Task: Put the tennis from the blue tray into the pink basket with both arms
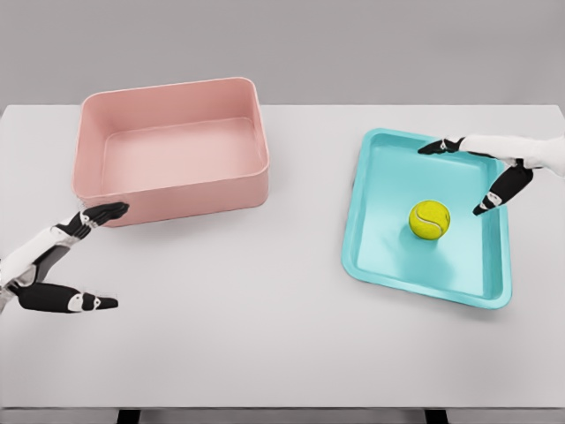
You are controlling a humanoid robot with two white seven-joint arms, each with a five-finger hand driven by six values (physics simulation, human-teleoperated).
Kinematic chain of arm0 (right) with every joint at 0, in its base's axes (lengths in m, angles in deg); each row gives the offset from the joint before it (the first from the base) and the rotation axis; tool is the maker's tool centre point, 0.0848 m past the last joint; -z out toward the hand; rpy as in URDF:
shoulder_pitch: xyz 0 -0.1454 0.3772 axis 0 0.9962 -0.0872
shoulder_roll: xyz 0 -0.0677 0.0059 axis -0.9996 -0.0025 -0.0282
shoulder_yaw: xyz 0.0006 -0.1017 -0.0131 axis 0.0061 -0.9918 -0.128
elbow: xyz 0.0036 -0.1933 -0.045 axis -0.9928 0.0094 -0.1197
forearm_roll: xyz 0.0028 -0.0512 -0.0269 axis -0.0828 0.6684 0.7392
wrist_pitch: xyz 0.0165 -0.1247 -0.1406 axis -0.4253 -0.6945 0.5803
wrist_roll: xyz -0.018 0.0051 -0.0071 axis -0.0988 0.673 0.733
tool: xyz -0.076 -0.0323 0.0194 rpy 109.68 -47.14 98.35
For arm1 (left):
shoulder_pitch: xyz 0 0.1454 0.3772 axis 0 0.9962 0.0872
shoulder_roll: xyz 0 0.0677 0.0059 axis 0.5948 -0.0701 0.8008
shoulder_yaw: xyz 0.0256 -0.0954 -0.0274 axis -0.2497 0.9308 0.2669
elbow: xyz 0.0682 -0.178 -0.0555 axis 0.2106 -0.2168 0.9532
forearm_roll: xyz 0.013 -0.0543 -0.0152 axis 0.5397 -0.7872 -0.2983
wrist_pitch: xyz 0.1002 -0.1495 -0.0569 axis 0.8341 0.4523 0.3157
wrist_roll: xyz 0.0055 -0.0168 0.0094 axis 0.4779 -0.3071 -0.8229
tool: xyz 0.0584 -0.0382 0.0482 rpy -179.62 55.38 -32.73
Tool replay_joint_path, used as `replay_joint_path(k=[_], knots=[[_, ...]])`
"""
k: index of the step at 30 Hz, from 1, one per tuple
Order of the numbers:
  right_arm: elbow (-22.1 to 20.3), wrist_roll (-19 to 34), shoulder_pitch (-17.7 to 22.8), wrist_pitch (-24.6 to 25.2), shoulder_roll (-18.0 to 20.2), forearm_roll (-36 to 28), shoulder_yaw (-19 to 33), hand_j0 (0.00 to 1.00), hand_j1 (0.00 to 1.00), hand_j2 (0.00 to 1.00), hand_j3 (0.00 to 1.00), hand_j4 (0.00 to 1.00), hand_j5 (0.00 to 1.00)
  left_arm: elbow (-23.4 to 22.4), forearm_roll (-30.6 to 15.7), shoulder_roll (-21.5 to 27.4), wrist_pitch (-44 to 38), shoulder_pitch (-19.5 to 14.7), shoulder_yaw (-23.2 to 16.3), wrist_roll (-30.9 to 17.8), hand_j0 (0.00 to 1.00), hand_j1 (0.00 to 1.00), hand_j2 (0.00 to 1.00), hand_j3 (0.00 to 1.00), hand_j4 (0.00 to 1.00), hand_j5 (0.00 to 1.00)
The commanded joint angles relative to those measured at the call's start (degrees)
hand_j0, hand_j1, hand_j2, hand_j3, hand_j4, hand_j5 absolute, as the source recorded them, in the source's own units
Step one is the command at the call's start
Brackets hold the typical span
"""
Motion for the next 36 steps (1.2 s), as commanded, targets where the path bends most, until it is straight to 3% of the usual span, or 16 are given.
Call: replay_joint_path(k=[1,14,29,36], knots=[[0.0,0.0,0.0,0.0,-0.7,0.5,-1.7,1.00,1.00,1.00,1.00,1.00,1.00,0.0,-0.9,0.9,-0.1,0.3,-0.9,-0.1,1.00,1.00,1.00,1.00,1.00,1.00],[1.8,0.0,0.0,-0.1,-0.9,1.2,-4.6,1.00,1.00,1.00,1.00,1.00,1.00,-0.7,-1.0,-0.9,-0.1,1.9,-1.8,0.1,1.00,1.00,1.00,1.00,1.00,1.00],[5.6,0.0,0.1,-0.4,-4.6,1.3,-6.5,1.00,1.00,1.00,1.00,1.00,1.00,-0.9,-0.2,-0.8,-0.4,1.1,-1.4,0.1,1.00,1.00,1.00,1.00,1.00,1.00],[5.7,0.0,0.1,-0.5,-4.6,1.3,-7.8,1.00,1.00,1.00,1.00,1.00,1.00,-0.9,-0.1,-0.9,-0.3,1.1,-1.4,0.1,1.00,1.00,1.00,1.00,1.00,1.00]])
